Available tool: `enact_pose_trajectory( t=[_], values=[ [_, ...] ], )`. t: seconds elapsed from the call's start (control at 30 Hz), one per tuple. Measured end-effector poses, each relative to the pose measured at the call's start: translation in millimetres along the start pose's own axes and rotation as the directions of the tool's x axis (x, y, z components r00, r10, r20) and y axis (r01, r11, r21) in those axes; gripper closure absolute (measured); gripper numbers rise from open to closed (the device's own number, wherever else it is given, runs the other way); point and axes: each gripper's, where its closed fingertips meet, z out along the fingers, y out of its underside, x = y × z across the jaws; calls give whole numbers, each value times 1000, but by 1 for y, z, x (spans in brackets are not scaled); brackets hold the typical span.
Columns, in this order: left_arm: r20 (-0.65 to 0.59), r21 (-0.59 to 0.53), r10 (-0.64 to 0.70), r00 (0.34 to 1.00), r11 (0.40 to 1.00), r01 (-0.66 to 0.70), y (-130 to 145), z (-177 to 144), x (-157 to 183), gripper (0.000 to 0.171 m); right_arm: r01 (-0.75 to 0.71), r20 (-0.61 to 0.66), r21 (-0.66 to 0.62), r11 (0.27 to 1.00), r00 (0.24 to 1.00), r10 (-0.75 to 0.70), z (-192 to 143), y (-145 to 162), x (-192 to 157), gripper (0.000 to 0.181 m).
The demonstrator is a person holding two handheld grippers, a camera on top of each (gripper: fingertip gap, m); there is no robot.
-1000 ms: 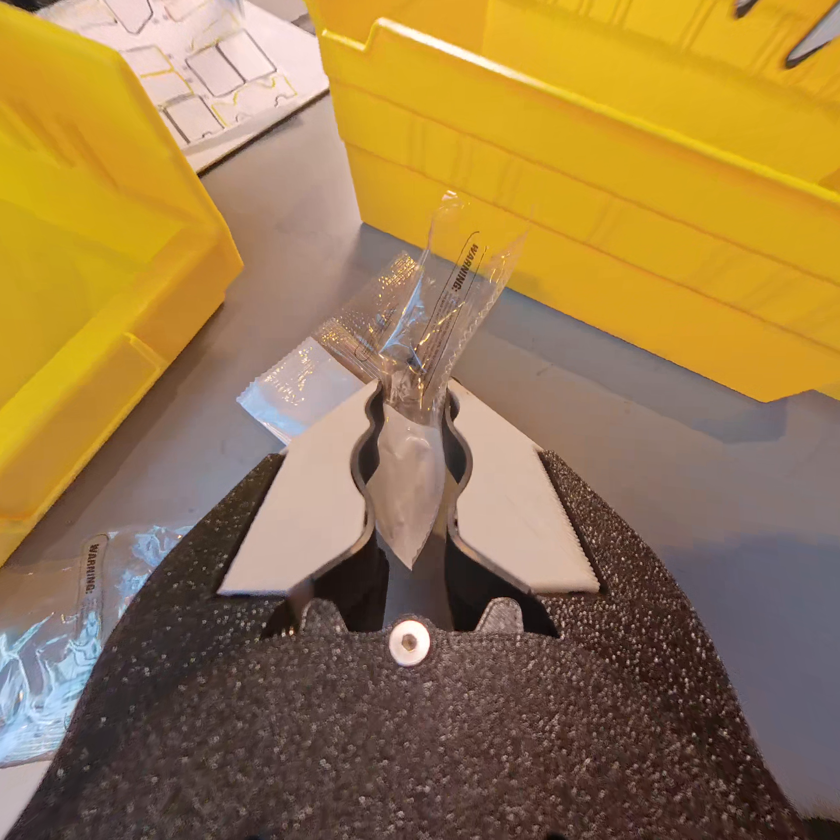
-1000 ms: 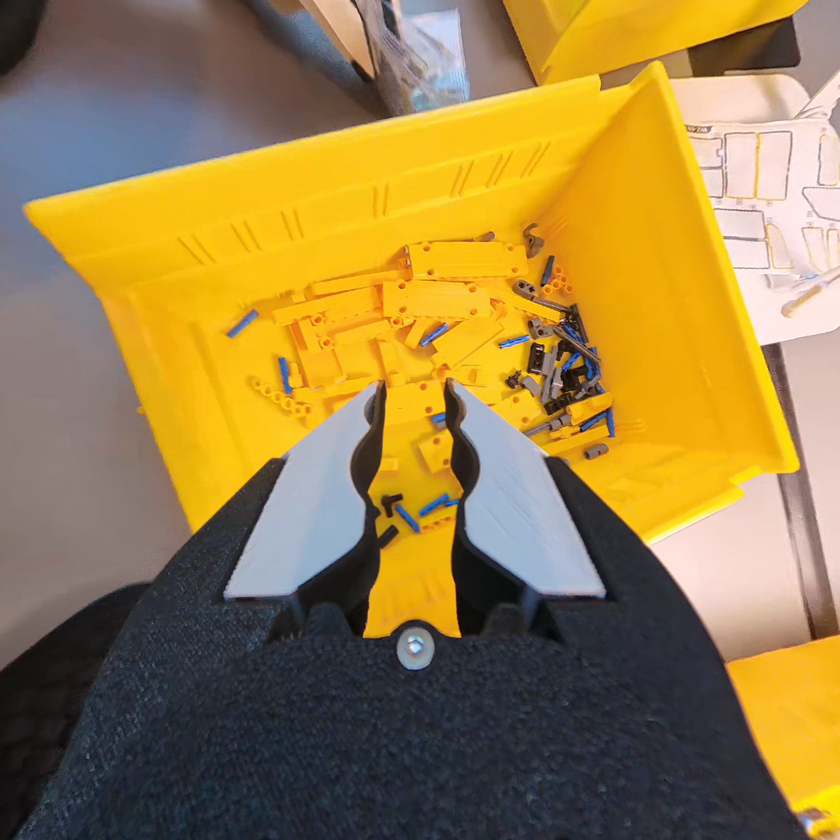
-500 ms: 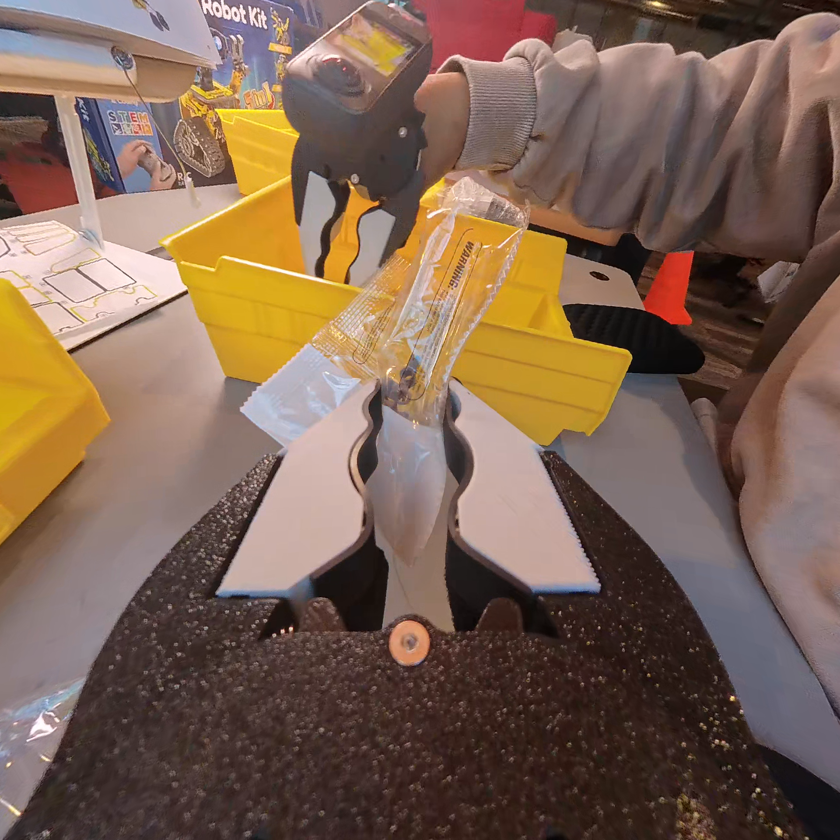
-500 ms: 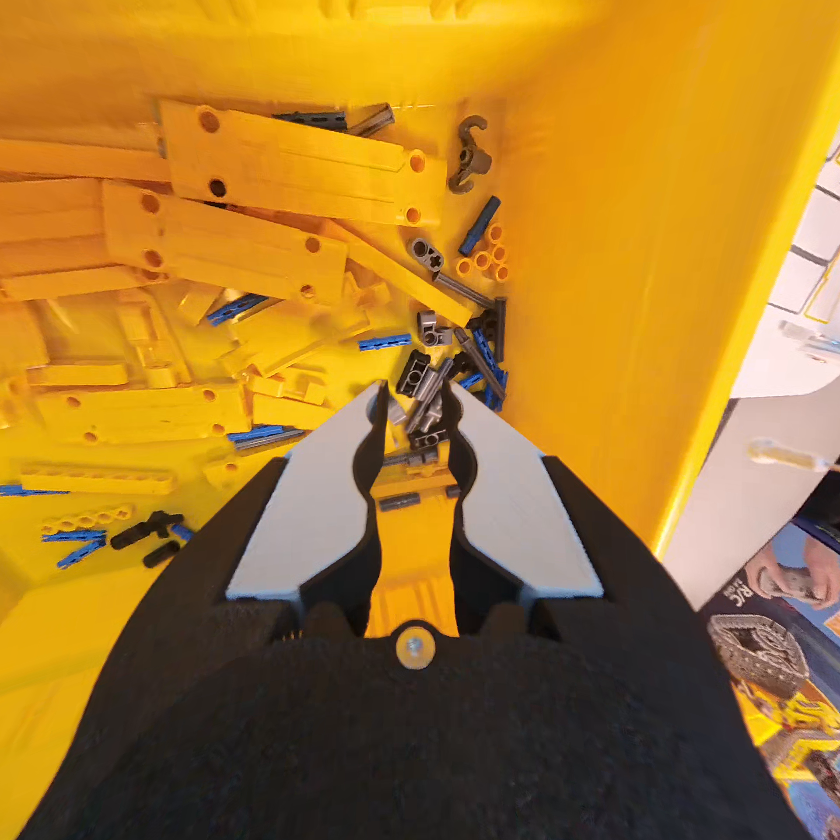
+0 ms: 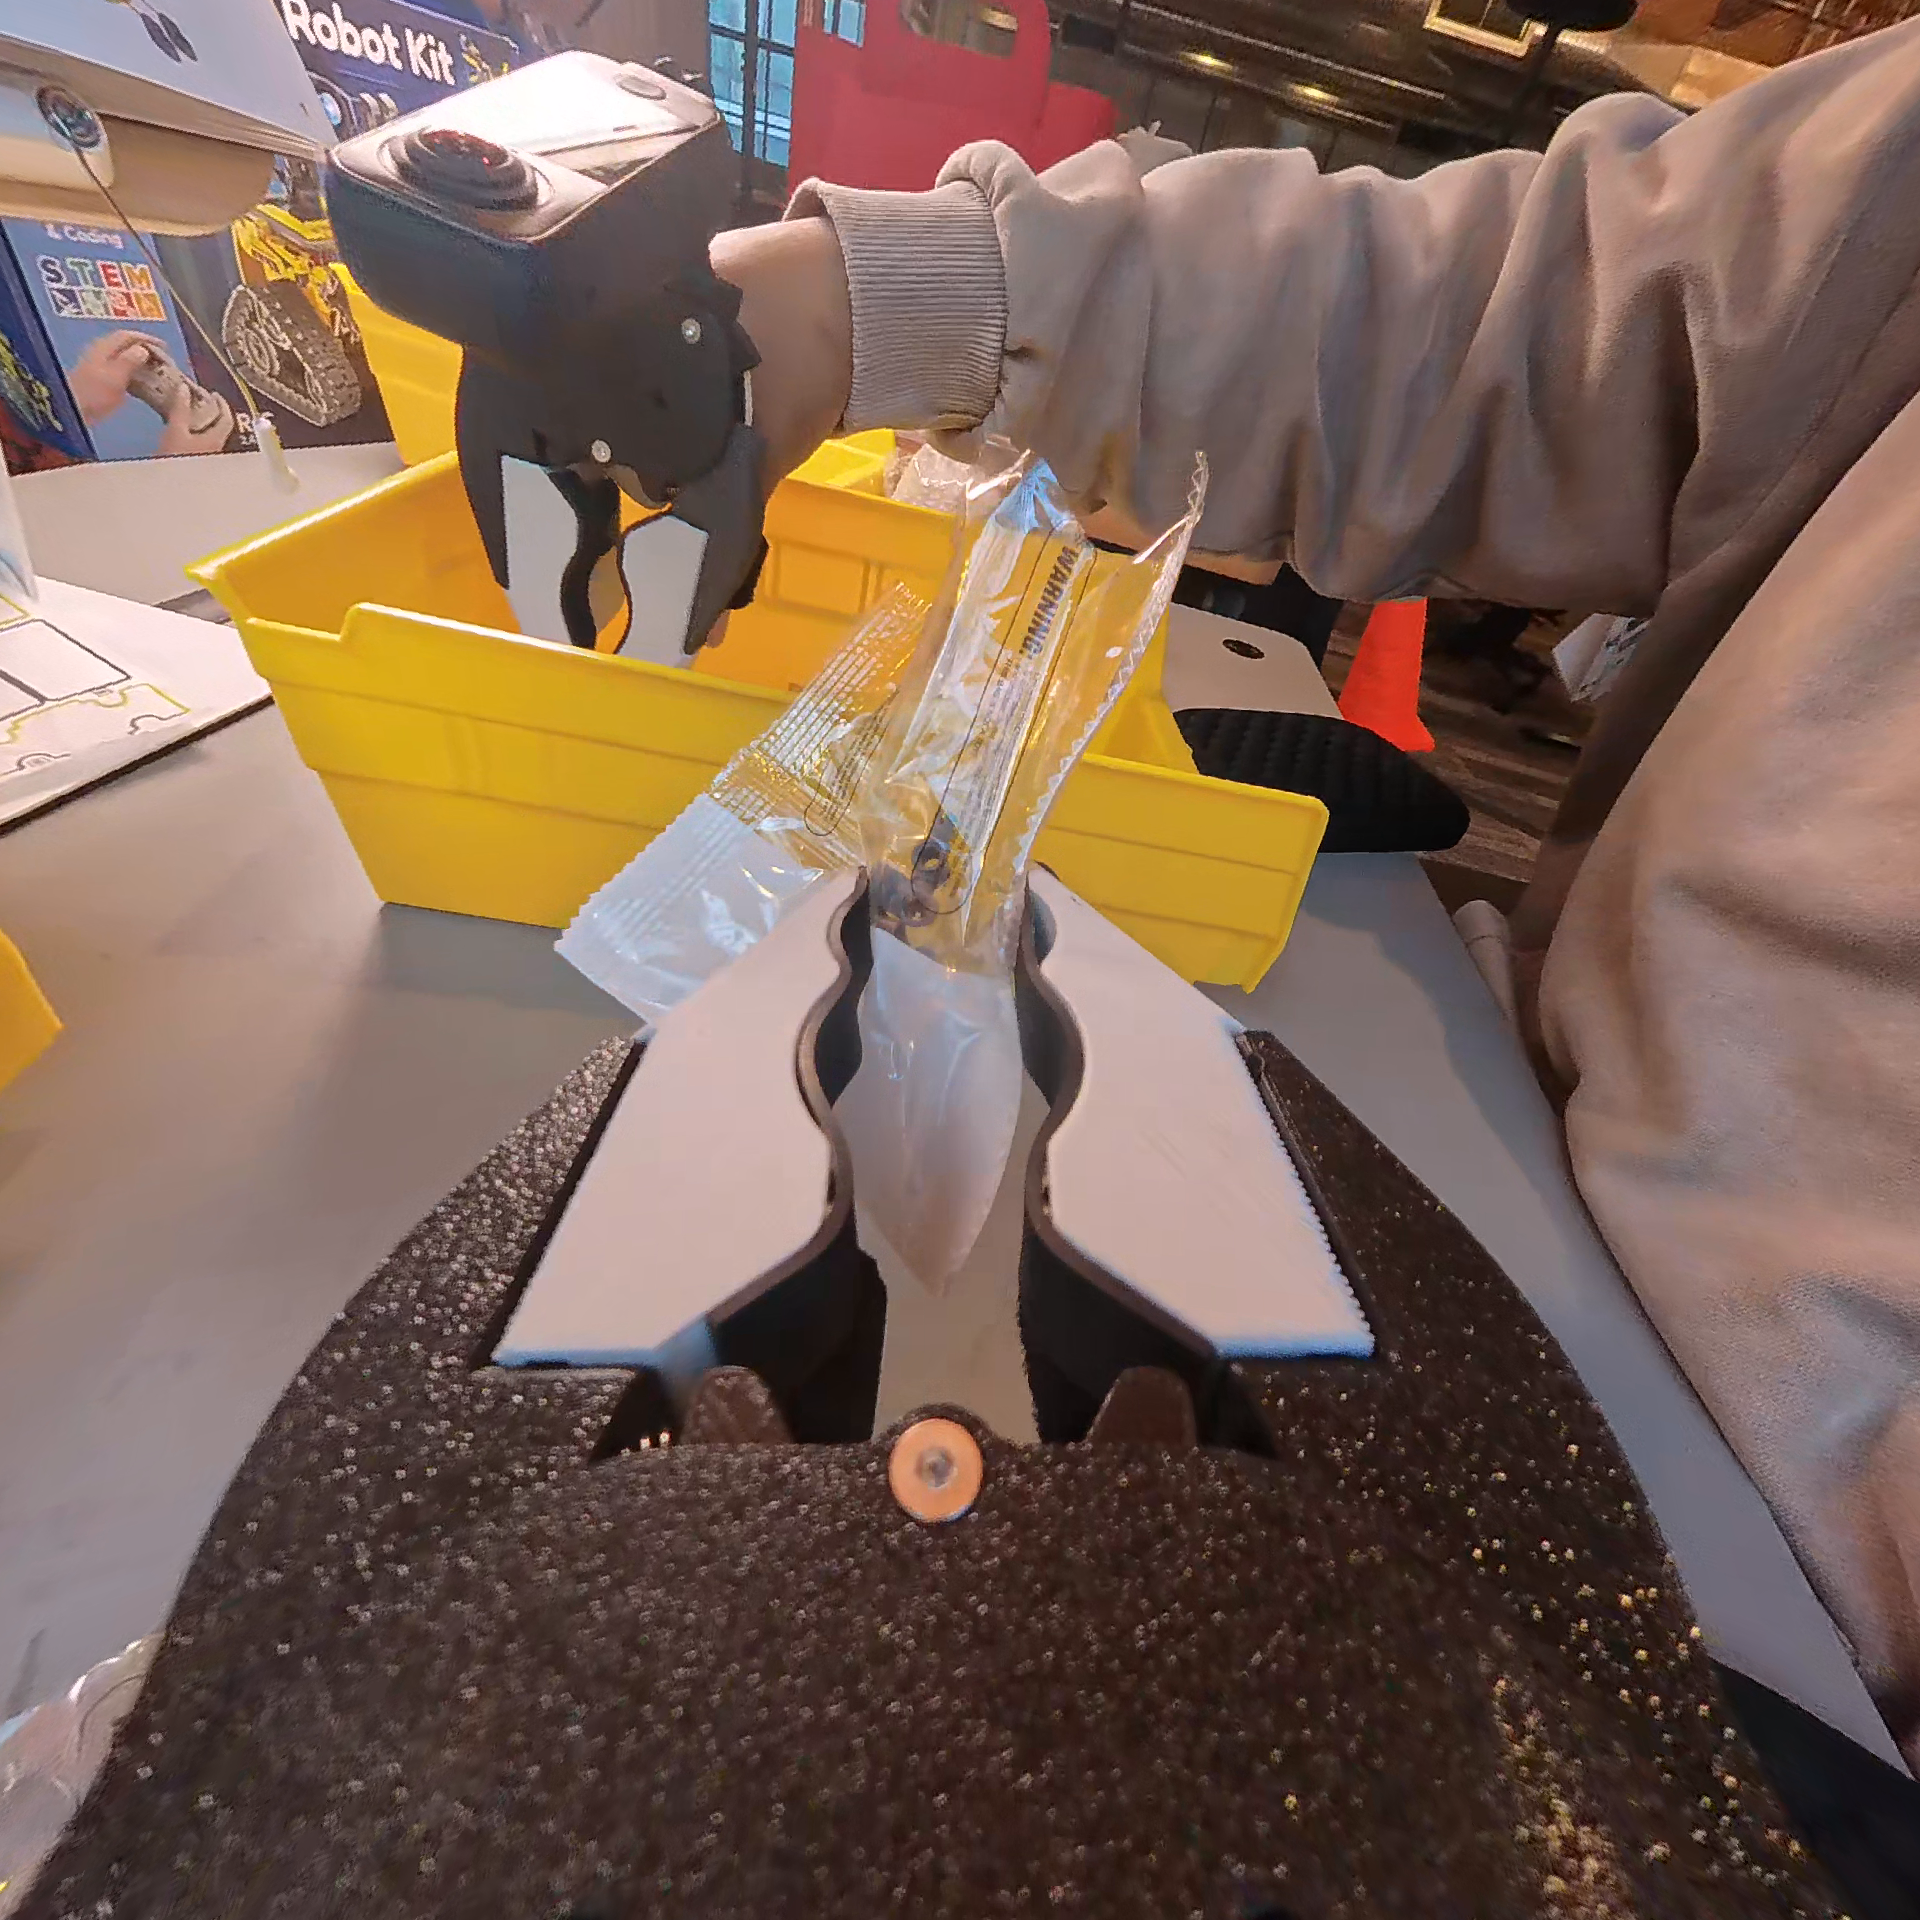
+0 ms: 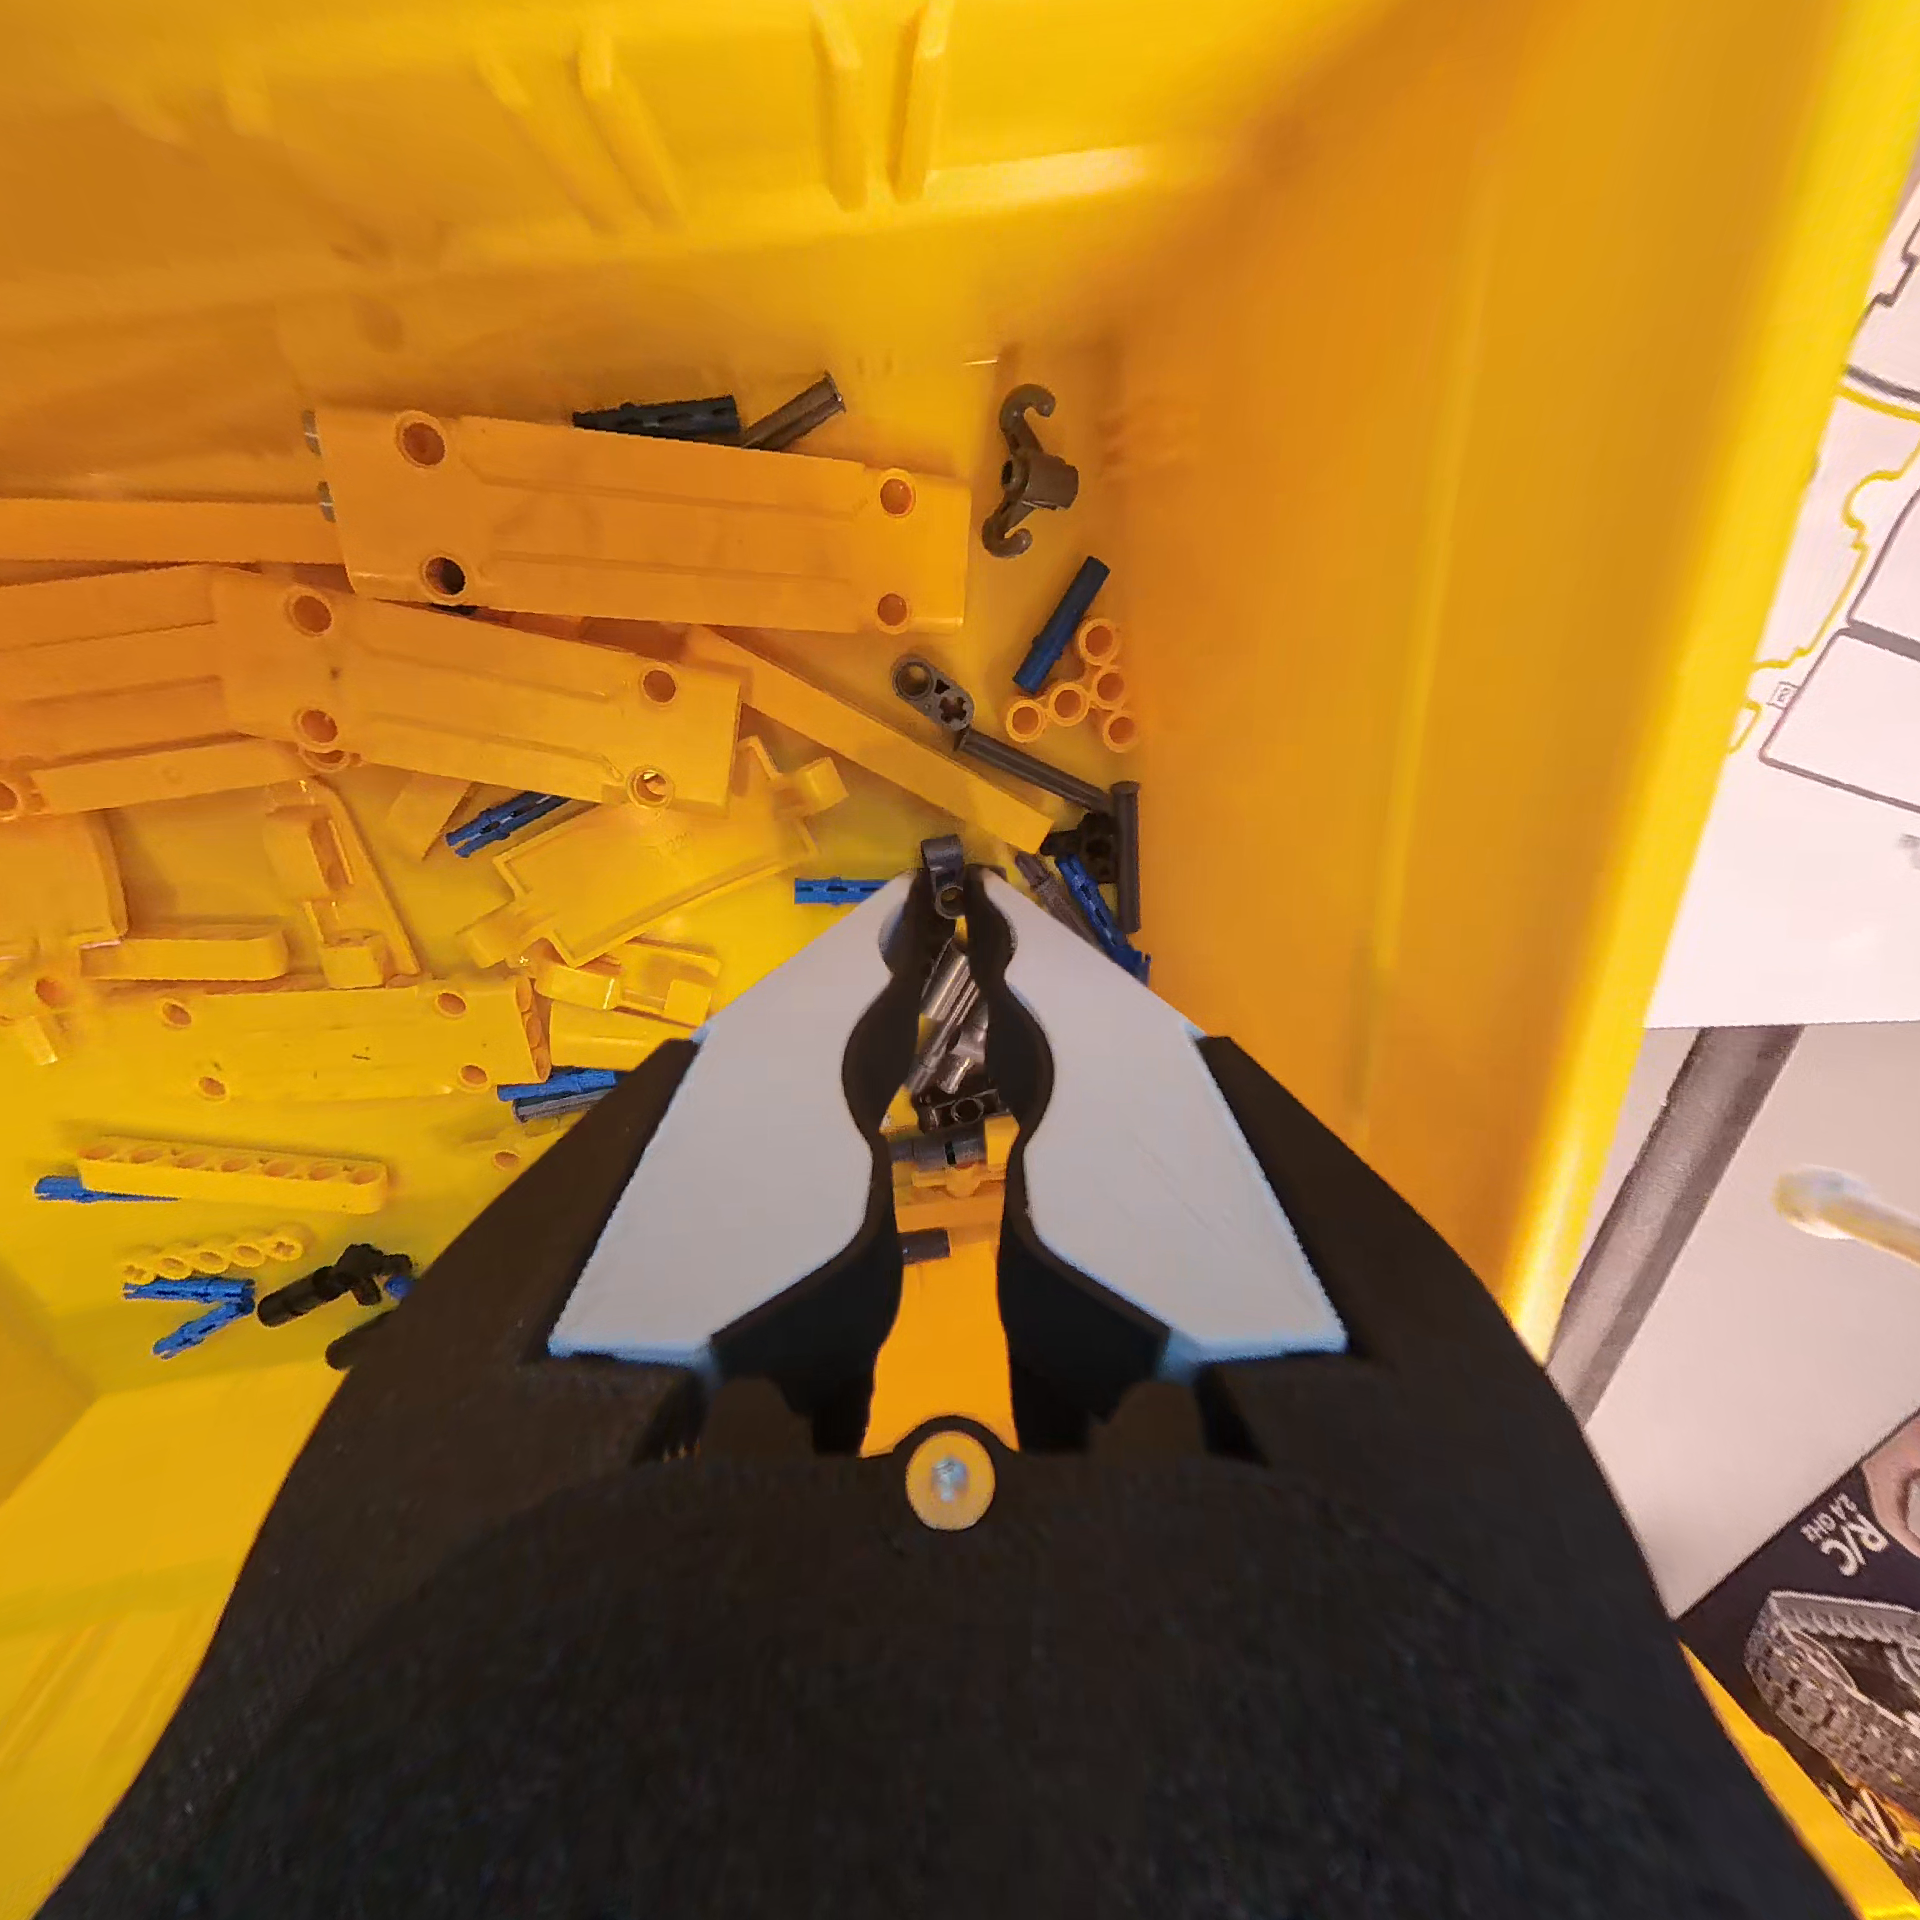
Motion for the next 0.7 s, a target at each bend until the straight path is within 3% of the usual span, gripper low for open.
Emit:
enact_pose_trajectory(
  t=[0.1,0.23,0.47,0.57,0.7],
  values=[
    [-12,18,-14,1000,1000,14,-1,0,1,147,-5,-9,27,1000,1000,5,-6,1,-3,181],
    [-28,33,-32,999,999,33,-2,1,1,147,-34,13,265,964,999,32,-51,-31,-19,181],
    [-41,48,-68,997,996,69,-1,2,-2,147,10,134,651,759,983,-129,-157,-107,-94,181],
    [-47,63,-77,996,995,79,-3,2,-1,147,36,156,692,721,968,-197,-164,-126,-121,181],
    [-72,99,-88,993,990,95,-9,1,3,146,44,141,707,706,969,-202,-155,-141,-127,177]
  ],
)
